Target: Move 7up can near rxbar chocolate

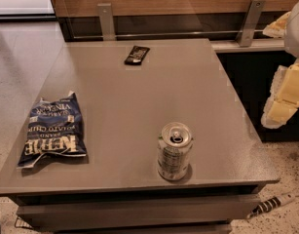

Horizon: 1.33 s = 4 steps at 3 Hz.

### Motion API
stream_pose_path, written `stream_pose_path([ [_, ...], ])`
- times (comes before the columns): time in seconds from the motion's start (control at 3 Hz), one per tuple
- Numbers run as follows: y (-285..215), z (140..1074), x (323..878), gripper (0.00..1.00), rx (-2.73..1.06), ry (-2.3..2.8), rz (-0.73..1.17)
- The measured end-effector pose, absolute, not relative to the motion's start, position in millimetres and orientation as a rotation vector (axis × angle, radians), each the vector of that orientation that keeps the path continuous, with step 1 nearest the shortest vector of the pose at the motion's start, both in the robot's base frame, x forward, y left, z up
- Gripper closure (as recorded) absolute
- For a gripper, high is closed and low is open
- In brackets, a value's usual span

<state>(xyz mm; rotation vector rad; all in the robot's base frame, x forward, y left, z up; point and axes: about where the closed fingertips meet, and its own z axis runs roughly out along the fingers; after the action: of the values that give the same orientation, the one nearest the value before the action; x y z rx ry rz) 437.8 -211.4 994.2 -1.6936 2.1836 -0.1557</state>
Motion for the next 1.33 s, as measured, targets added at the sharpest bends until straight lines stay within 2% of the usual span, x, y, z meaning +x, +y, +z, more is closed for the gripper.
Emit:
stream_pose_path([
  [0.67, -208, 991, 435, 0.00, -1.686, 2.148, -0.081],
  [1.33, -215, 947, 417, 0.00, -1.602, 1.899, 0.239],
])
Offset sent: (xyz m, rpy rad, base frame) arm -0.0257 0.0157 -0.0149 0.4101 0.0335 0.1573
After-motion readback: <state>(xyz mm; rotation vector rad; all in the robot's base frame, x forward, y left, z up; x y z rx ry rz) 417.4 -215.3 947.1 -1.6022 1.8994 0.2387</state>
